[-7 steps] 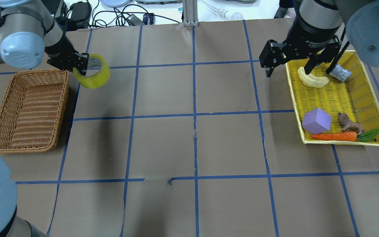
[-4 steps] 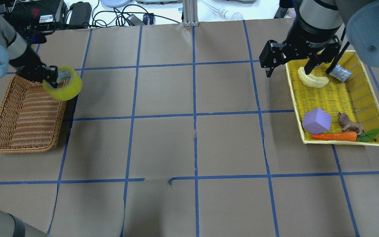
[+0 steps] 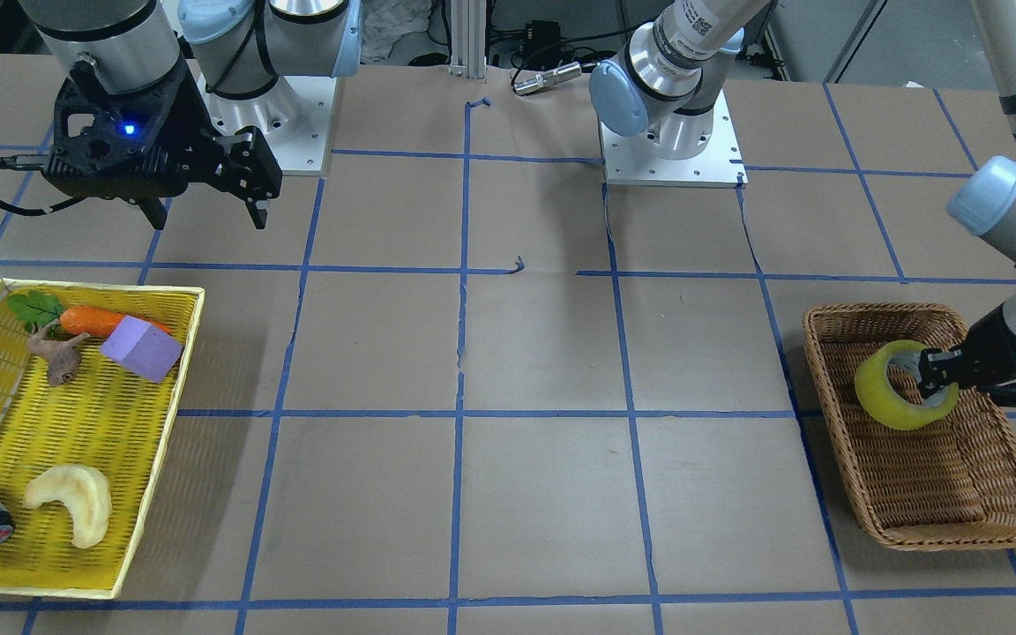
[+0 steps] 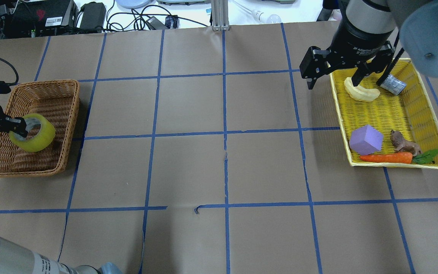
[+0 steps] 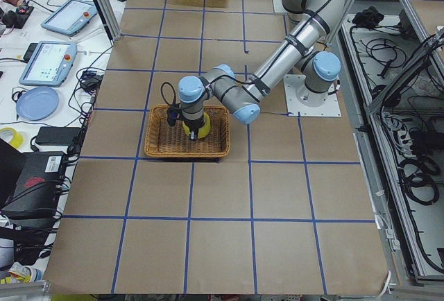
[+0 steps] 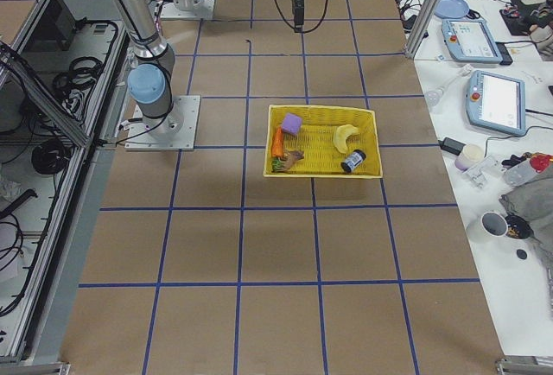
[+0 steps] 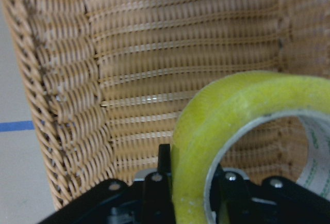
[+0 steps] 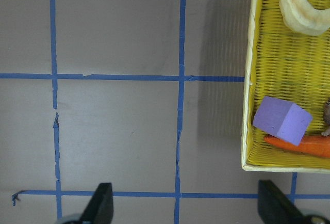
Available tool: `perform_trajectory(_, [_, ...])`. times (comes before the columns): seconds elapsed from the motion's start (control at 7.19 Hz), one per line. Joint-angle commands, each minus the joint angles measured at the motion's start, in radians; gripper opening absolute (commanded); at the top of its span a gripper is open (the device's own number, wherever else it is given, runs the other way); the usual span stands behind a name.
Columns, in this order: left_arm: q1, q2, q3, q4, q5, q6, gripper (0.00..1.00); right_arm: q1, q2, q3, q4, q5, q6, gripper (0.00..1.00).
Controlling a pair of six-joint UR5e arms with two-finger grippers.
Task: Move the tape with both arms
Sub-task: 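Release the tape roll and raise the left gripper out of the basket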
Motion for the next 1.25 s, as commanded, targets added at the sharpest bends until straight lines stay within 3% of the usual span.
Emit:
perform_trajectory(0.0, [0.005, -0.03, -0.045, 0.137, -0.011, -0.002, 0.23, 0.0, -0.001, 0.0, 0.0, 0.0, 0.0, 1.0])
perform_trajectory(0.14, [0.004, -0.029, -0.045, 0.18, -0.014, 0.002, 0.97, 0.0, 0.001, -0.002, 0.0, 0.0, 0.0, 1.0])
perform_trajectory(0.56, [-0.034, 0.031, 0.036, 0.144, -0.002, -0.027, 1.0, 0.0, 0.001, 0.0, 0.0, 0.0, 0.0, 1.0])
perform_trajectory(1.11, [-0.275, 0.18, 0.064, -0.166, -0.006, -0.42, 1.0, 0.0, 0.001, -0.002, 0.001, 0.0, 0.0, 1.0])
